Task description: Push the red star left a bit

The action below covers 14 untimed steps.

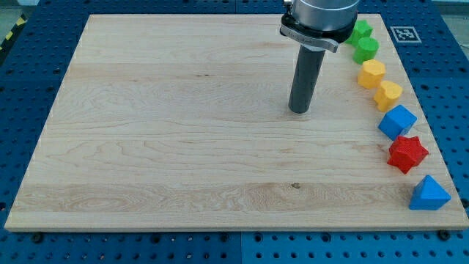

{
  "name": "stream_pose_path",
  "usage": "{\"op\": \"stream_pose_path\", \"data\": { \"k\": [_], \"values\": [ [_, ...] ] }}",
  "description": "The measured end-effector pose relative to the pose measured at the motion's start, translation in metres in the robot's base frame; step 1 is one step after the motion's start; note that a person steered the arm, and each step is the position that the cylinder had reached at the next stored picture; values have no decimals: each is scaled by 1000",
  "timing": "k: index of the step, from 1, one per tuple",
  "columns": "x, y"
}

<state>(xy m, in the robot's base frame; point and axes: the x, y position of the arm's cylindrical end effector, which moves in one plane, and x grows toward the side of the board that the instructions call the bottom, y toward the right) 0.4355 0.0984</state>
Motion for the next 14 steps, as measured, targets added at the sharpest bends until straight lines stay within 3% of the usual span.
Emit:
{"op": "stream_pose_path", "data": {
  "k": [1,2,3,4,7,8,10,12,13,14],
  "values": [
    [0,0],
    [31,-20],
    [120,-30],
    [183,10],
    [183,40],
    [183,126],
    [182,150],
    [181,241],
    [166,233],
    [125,203]
  ]
}}
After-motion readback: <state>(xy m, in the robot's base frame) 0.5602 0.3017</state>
